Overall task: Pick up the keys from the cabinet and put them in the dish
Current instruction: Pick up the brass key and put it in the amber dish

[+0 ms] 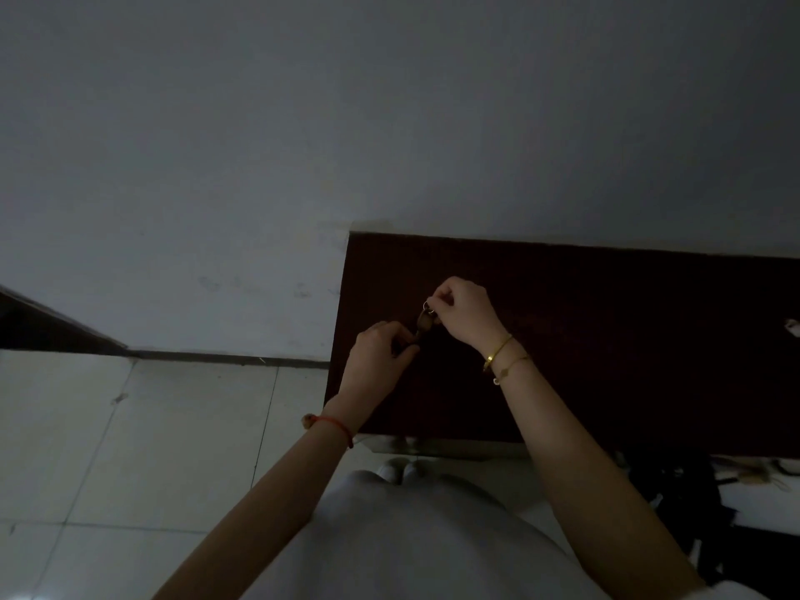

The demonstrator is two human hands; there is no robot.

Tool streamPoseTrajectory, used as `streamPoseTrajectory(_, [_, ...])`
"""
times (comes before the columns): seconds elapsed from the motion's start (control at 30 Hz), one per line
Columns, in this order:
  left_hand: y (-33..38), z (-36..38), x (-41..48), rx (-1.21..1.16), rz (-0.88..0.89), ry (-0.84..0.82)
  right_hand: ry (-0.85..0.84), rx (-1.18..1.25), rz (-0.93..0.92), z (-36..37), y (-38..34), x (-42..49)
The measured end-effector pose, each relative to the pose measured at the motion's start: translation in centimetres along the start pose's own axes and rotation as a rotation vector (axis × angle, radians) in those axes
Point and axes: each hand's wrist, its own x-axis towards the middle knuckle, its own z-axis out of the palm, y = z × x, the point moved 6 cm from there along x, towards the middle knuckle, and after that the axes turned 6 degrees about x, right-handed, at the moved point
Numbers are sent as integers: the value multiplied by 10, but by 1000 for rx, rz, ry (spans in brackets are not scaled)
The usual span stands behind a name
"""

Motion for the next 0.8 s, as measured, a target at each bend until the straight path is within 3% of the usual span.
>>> streamPoseTrajectory(0.33, [10, -10, -2, -499, -11, -139, 111, 330, -72, -32, 0, -25])
streamPoseTrajectory(0.8, [68, -23, -22, -583, 175, -310, 307, 521, -70, -73, 13, -86])
